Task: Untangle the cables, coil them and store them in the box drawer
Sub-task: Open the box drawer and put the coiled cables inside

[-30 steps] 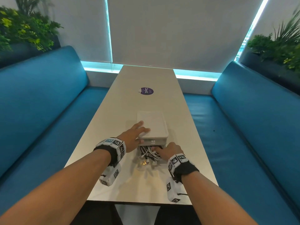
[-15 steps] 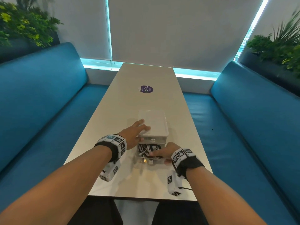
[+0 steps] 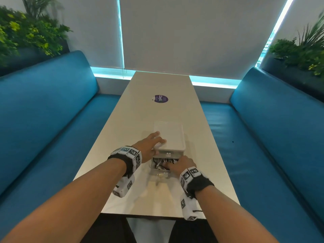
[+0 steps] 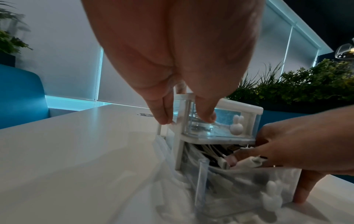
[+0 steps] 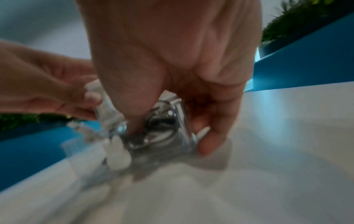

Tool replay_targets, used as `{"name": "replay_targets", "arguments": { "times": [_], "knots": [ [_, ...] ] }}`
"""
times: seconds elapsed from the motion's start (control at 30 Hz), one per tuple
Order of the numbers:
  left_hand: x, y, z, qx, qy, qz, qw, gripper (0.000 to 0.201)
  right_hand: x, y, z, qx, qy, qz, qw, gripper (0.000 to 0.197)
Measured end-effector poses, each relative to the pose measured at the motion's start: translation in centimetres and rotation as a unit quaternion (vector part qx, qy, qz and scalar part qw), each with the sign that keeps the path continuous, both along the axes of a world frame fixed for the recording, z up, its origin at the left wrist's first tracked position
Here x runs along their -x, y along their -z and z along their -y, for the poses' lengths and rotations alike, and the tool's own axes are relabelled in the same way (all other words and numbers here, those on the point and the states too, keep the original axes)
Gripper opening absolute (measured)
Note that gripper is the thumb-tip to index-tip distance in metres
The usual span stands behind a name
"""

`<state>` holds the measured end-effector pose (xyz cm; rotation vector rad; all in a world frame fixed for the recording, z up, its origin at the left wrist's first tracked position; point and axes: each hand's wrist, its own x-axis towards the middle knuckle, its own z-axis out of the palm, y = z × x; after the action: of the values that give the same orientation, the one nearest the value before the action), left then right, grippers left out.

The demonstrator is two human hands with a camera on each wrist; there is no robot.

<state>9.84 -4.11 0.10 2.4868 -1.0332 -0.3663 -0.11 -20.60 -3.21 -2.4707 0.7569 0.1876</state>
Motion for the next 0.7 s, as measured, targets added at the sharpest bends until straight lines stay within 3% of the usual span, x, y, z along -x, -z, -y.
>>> {"name": "replay_targets", "arguments": {
  "times": [0.07,0.17,0.27,0.33,0.4,0.47,0.53,0.63,0.7],
  "knots": [
    [0.1,-0.2,0.1,-0.007,-0.001,0.000,1.000,0.052,-0.3,-0.5,0.0,-0.060,-0.025,-0.019,0.998,0.057],
    [0.2,-0.1,0.1,-0.009,-0.001,0.009,1.000,0.052,-1.2,-0.2,0.1,-0.113,-0.049,-0.034,0.992,0.073],
    [0.3,0.0,0.2,-0.008,-0.002,0.016,1.000,0.052,-0.7,-0.9,-0.2,-0.152,-0.044,-0.031,0.987,0.069],
    [0.3,0.0,0.2,-0.004,-0.003,0.018,1.000,0.052,-0.3,-0.9,-0.8,-0.141,0.001,-0.030,0.990,0.088],
    [0.4,0.0,0.1,-0.001,-0.004,0.020,1.000,0.053,-0.4,0.2,-1.3,-0.066,0.066,-0.021,0.995,0.117],
    [0.4,0.2,0.1,0.005,-0.008,0.020,1.000,0.053,-1.2,1.9,-1.3,-0.023,0.103,-0.027,0.994,0.130],
    [0.4,0.3,0.1,0.010,-0.012,0.017,1.000,0.053,-0.8,0.9,-1.4,-0.015,0.092,-0.020,0.995,0.119],
    [0.3,0.3,0.2,0.010,-0.013,0.014,1.000,0.052,-0.1,-1.0,-0.7,-0.010,0.037,-0.019,0.999,0.077],
    [0.3,0.2,0.1,0.011,-0.015,0.008,1.000,0.052,0.0,-0.8,-0.4,-0.029,0.020,-0.008,0.999,0.073]
  ]
}}
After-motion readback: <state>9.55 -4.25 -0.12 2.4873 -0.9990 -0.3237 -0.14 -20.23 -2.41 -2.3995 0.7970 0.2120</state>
